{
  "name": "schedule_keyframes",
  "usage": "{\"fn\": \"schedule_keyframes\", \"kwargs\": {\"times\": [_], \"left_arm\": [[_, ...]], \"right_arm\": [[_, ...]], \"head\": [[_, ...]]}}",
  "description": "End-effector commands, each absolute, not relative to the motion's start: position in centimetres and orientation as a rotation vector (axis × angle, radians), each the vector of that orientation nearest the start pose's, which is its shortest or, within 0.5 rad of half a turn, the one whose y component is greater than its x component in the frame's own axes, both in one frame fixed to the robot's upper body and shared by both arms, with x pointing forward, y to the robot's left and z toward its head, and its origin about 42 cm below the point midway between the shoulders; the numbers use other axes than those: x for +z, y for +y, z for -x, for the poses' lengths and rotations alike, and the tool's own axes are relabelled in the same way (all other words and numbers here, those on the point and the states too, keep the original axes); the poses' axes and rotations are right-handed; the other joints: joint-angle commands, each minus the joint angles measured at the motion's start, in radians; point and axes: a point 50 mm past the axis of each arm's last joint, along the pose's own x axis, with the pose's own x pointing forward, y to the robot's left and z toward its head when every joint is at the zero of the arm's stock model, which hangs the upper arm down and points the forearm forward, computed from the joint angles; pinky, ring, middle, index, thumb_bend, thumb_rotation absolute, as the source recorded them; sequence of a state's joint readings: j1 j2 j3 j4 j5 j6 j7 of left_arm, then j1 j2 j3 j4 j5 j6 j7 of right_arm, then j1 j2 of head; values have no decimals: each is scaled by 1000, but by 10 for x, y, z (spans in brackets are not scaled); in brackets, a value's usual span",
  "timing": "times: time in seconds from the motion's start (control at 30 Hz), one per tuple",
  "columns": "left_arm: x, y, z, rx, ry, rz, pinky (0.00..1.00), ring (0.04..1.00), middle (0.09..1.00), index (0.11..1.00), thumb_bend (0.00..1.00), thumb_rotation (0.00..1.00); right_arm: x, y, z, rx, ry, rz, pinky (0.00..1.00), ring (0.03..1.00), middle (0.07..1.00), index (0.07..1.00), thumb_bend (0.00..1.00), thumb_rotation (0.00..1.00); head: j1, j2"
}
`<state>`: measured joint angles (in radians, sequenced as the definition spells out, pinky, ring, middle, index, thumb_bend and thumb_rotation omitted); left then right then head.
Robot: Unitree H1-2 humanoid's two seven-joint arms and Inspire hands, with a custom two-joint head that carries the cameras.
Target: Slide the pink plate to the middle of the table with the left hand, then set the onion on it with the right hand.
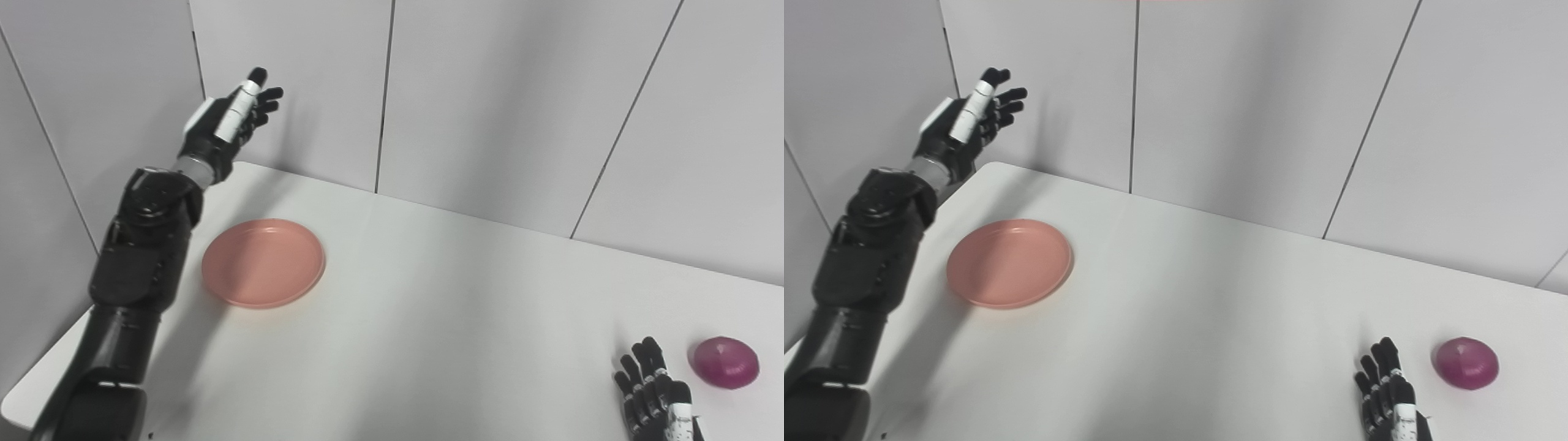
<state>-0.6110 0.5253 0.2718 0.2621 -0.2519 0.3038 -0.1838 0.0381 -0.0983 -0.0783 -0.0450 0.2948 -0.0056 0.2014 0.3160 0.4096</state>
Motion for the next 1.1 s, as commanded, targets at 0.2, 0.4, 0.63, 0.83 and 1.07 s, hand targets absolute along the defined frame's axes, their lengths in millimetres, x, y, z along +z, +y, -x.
{"fn": "schedule_keyframes", "kwargs": {"times": [0.2,0.4,0.63,0.83,1.07], "left_arm": [[316,465,-449,140,-246,-81,899,894,893,956,921,886],[292,478,-449,182,-210,-20,890,875,884,971,926,869],[263,475,-448,197,-178,11,884,886,893,979,926,885],[248,471,-447,178,-157,24,878,881,894,982,884,909],[232,475,-443,180,-135,44,883,874,867,980,921,870]], "right_arm": [[55,-261,-242,78,92,-227,1000,1000,1000,1000,775,888],[56,-263,-242,80,96,-223,1000,1000,1000,1000,783,882],[57,-262,-241,81,94,-219,1000,1000,1000,1000,781,881],[57,-261,-240,80,96,-206,1000,1000,1000,1000,812,885],[59,-259,-239,79,95,-207,1000,1000,1000,1000,832,868]], "head": [[1,8],[2,13],[-3,19],[-8,23],[-13,24]]}}
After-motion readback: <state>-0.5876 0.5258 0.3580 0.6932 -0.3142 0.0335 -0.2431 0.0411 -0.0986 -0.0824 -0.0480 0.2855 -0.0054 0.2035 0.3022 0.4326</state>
